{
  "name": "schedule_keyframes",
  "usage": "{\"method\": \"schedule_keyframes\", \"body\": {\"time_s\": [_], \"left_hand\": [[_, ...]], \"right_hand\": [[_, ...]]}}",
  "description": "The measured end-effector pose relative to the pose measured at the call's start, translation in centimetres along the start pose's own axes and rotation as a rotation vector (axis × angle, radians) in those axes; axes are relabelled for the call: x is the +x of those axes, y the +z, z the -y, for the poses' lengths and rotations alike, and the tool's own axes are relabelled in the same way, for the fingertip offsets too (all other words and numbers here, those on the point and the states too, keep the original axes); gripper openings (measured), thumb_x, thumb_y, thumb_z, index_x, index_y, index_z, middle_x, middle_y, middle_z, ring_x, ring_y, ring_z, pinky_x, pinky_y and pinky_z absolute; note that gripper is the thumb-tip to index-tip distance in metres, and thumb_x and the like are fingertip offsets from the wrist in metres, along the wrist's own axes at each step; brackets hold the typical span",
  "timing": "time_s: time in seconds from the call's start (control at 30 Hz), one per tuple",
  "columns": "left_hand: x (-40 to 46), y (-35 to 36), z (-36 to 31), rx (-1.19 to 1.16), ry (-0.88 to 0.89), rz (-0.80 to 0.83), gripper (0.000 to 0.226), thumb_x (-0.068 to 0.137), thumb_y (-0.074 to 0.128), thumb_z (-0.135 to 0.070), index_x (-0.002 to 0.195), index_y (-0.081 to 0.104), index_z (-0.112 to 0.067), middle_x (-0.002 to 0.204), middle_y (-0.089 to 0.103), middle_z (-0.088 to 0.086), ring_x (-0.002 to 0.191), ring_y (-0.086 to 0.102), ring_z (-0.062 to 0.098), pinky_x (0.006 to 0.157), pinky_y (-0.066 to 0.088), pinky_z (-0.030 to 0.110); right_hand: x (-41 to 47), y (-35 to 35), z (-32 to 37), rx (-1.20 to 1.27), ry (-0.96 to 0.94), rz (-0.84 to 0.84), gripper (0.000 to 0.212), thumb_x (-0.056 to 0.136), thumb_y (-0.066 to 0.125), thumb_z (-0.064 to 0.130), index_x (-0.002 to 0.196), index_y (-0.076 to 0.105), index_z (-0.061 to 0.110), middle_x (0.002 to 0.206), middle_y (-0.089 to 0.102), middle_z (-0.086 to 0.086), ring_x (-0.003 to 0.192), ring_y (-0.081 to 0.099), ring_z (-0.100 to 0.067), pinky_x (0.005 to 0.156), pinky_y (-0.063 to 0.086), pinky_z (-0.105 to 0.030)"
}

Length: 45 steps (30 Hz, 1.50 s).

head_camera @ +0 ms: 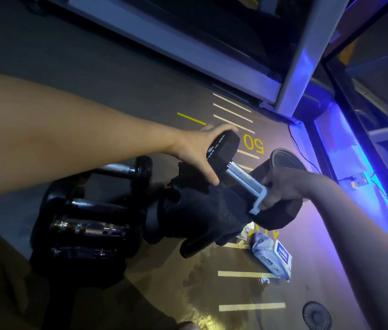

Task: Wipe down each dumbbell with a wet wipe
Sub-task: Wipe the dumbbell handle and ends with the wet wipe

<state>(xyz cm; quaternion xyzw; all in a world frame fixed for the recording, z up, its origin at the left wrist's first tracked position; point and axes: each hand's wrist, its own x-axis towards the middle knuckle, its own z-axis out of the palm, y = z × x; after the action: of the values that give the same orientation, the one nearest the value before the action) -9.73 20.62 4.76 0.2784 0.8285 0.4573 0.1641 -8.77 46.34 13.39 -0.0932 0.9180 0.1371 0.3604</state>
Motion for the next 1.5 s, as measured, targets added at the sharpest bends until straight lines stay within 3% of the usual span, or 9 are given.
{"method": "schedule_keyframes", "body": {"time_s": [0.1,0.17,0.33,0.53,0.7,0.93,1.07,1.27,1.5], "left_hand": [[0.2,-0.2,0.1,-0.02,-0.011,0.004,0.126,0.052,0.096,-0.042,0.148,0.015,-0.047,0.15,0.027,-0.002,0.141,0.029,0.016,0.113,0.033,0.031],[0.3,-0.3,0.1,-0.023,-0.017,0.005,0.125,0.051,0.095,-0.043,0.147,0.015,-0.047,0.15,0.028,-0.001,0.14,0.03,0.017,0.112,0.034,0.031],[0.2,-0.2,-0.2,0.011,-0.028,0.0,0.127,0.047,0.094,-0.048,0.147,0.015,-0.047,0.148,0.028,0.0,0.139,0.031,0.019,0.115,0.034,0.037],[-0.2,-0.3,-0.4,0.034,-0.034,-0.006,0.126,0.055,0.098,-0.038,0.148,0.014,-0.046,0.148,0.028,0.0,0.138,0.032,0.018,0.113,0.036,0.034],[-0.3,-0.6,-0.7,0.028,-0.046,-0.008,0.124,0.057,0.097,-0.034,0.149,0.015,-0.042,0.148,0.029,0.0,0.137,0.033,0.017,0.108,0.036,0.029],[-0.5,-0.4,-0.7,0.025,-0.039,-0.005,0.122,0.059,0.097,-0.029,0.15,0.015,-0.04,0.15,0.028,-0.002,0.134,0.037,0.014,0.095,0.033,0.018],[-0.7,-0.5,-0.9,0.003,-0.024,0.013,0.122,0.061,0.096,-0.025,0.151,0.015,-0.038,0.15,0.027,-0.005,0.125,0.037,0.008,0.083,0.034,0.003],[-0.8,-0.6,-1.6,-0.008,-0.06,0.042,0.126,0.06,0.098,-0.026,0.152,0.012,-0.037,0.152,0.035,-0.003,0.132,0.044,0.012,0.099,0.035,0.019],[-1.5,-0.2,-3.0,0.002,-0.141,0.033,0.131,0.038,0.088,-0.057,0.147,0.015,-0.047,0.138,0.052,-0.001,0.122,0.058,0.021,0.107,0.046,0.042]], "right_hand": [[0.1,-1.0,0.2,0.038,0.014,0.06,0.026,0.054,0.088,0.05,0.066,0.068,0.04,0.071,0.068,0.01,0.078,0.068,-0.017,0.069,0.06,-0.038],[0.0,-0.8,0.4,0.016,0.016,0.025,0.028,0.057,0.088,0.049,0.066,0.065,0.036,0.069,0.066,0.012,0.077,0.065,-0.014,0.068,0.053,-0.029],[-1.2,2.7,0.9,-0.341,0.075,-0.446,0.046,0.064,0.071,0.073,0.07,0.053,0.031,0.077,0.058,0.011,0.09,0.057,-0.018,0.09,0.035,-0.037],[-1.1,3.4,1.6,-0.196,0.064,-0.513,0.049,0.064,0.068,0.076,0.073,0.054,0.03,0.08,0.063,0.004,0.094,0.062,-0.024,0.099,0.032,-0.041],[-0.2,2.2,3.5,0.034,-0.048,-0.529,0.052,0.062,0.078,0.066,0.076,0.063,0.018,0.074,0.06,0.0,0.078,0.055,-0.025,0.069,0.031,-0.03],[-1.7,3.2,1.4,0.211,0.062,-0.634,0.038,0.063,0.081,0.054,0.091,0.07,0.03,0.082,0.068,0.001,0.084,0.063,-0.025,0.071,0.052,-0.036],[-3.5,3.3,0.2,0.322,0.105,-0.831,0.02,0.071,0.076,0.041,0.067,0.058,0.036,0.065,0.055,0.008,0.078,0.058,-0.026,0.063,0.043,-0.031],[-7.0,4.0,-1.0,0.342,0.105,-1.008,0.017,0.079,0.076,0.024,0.095,0.071,0.025,0.079,0.06,0.008,0.084,0.061,-0.021,0.065,0.032,-0.025],[-5.7,7.7,-2.2,0.677,0.048,-0.862,0.026,0.069,0.069,0.045,0.094,0.066,0.039,0.099,0.063,0.003,0.098,0.059,-0.014,0.07,0.039,-0.017]]}}
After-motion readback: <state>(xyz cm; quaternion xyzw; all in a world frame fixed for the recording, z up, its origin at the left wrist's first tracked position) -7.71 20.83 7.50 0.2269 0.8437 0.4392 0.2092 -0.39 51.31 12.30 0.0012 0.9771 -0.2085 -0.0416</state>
